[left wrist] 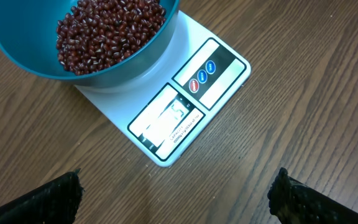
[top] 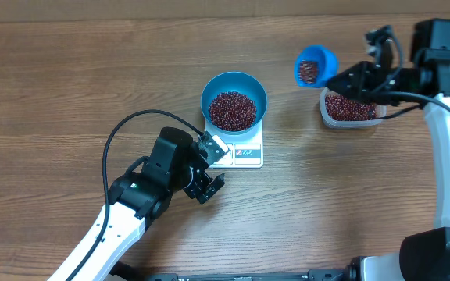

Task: Scoop item into bowl and weigh 150g on scale
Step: 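Carry the partly filled scoop over the teal bowl, right gripper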

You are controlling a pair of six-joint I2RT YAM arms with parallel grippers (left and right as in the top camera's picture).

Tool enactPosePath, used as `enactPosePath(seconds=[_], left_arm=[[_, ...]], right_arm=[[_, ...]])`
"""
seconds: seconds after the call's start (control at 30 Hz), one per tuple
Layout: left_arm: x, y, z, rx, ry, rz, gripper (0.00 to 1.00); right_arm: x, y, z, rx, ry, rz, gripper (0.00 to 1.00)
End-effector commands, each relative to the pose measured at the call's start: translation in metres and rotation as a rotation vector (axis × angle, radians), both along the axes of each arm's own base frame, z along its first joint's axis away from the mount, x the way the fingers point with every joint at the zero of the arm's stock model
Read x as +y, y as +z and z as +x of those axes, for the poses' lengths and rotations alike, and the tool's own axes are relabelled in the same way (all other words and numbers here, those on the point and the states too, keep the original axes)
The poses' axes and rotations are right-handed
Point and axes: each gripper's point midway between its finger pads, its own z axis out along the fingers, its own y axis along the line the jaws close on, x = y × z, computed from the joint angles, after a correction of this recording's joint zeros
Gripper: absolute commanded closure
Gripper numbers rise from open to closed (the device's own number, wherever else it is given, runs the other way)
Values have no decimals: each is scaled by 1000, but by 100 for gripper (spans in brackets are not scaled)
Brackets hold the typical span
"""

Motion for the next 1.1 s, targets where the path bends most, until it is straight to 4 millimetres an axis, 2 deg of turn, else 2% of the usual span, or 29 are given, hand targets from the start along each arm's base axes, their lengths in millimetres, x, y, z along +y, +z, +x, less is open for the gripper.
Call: enactPosePath(seconds=[0.0, 0.13, 0.5, 0.73, 1.07], left_arm=[[0, 1, -1, -7, -15, -6, 1], [0, 1, -1, -7, -16, -6, 0], [0, 1, -1, -7, -15, -6, 0], [0, 1, -1, -7, -15, -6, 1], [0, 1, -1, -7, -15, -6, 0]], right_arm=[[25, 19, 2, -58, 21, -15, 96], [54, 18, 2, -79, 67, -52, 96], [107, 4, -5, -153, 109, -287, 96], [115, 0, -5, -217, 82, -450, 96], [117, 1, -4, -226, 80, -462, 96]])
